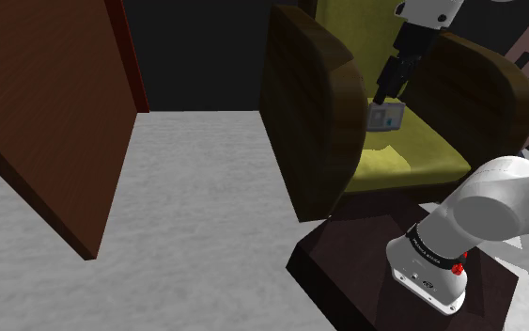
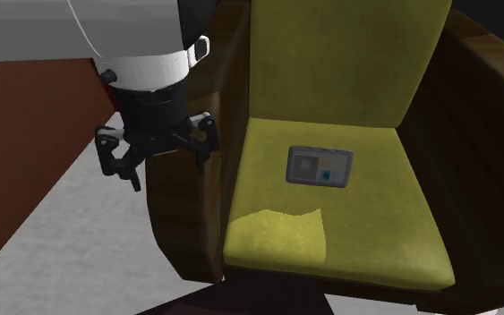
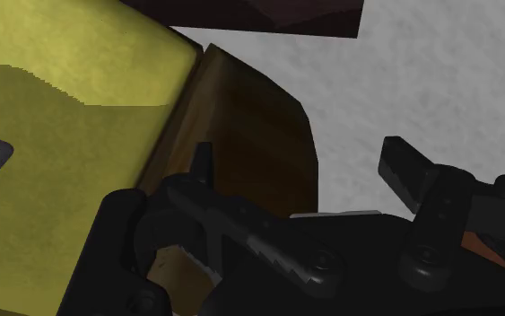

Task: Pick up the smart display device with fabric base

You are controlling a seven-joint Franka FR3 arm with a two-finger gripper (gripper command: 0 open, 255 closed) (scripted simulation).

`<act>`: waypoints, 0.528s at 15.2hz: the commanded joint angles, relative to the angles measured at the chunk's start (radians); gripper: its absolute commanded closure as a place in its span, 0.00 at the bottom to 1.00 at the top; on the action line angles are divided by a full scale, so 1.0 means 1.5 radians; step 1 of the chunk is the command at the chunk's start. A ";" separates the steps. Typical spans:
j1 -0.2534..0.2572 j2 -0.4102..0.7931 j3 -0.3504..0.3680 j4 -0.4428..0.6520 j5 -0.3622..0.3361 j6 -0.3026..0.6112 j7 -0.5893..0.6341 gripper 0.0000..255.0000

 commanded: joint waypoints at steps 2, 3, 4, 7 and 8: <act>0.000 -0.004 -0.017 -0.009 -0.014 0.001 -0.033 0.00; 0.000 -0.007 -0.035 -0.017 -0.028 0.003 -0.066 0.00; -0.001 -0.009 -0.052 -0.024 -0.043 0.005 -0.099 0.00; -0.002 -0.005 -0.106 -0.038 -0.088 0.015 -0.198 0.00; -0.002 0.000 -0.125 -0.040 -0.103 0.020 -0.231 0.00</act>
